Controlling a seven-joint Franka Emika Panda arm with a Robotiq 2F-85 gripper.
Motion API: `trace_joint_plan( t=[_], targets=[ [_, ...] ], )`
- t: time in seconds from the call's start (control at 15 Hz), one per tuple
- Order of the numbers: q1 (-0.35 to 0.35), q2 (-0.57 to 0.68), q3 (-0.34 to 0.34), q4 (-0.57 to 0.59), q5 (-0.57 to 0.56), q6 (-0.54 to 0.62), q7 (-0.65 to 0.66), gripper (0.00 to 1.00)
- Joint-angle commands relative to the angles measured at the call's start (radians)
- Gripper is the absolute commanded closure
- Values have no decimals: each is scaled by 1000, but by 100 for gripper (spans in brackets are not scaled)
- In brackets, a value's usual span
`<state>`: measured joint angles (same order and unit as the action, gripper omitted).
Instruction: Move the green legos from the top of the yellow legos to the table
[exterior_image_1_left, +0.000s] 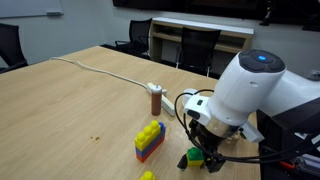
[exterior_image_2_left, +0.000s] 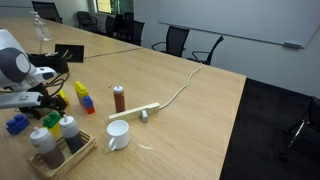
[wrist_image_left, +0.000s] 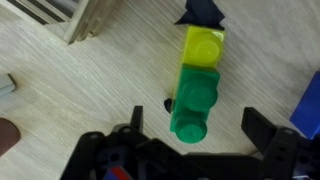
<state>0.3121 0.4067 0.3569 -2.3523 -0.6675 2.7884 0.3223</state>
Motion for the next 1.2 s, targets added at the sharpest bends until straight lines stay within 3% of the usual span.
trace_joint_plan(
  t=[0.0,0.33,0.47,0.67,0.8,1.13],
  targets=[
    [41,18,-41,28,-44,-13,52,0],
    [78,18,-88,45,-96,-23,97,2],
    [82,16,-92,42,-94,-34,99,27],
    [76,15,-87,37,-78,-48,90,47],
    [77,13,-86,37,-76,-47,92,49],
    [84,8,-75,34,-67,-56,89,72]
  ],
)
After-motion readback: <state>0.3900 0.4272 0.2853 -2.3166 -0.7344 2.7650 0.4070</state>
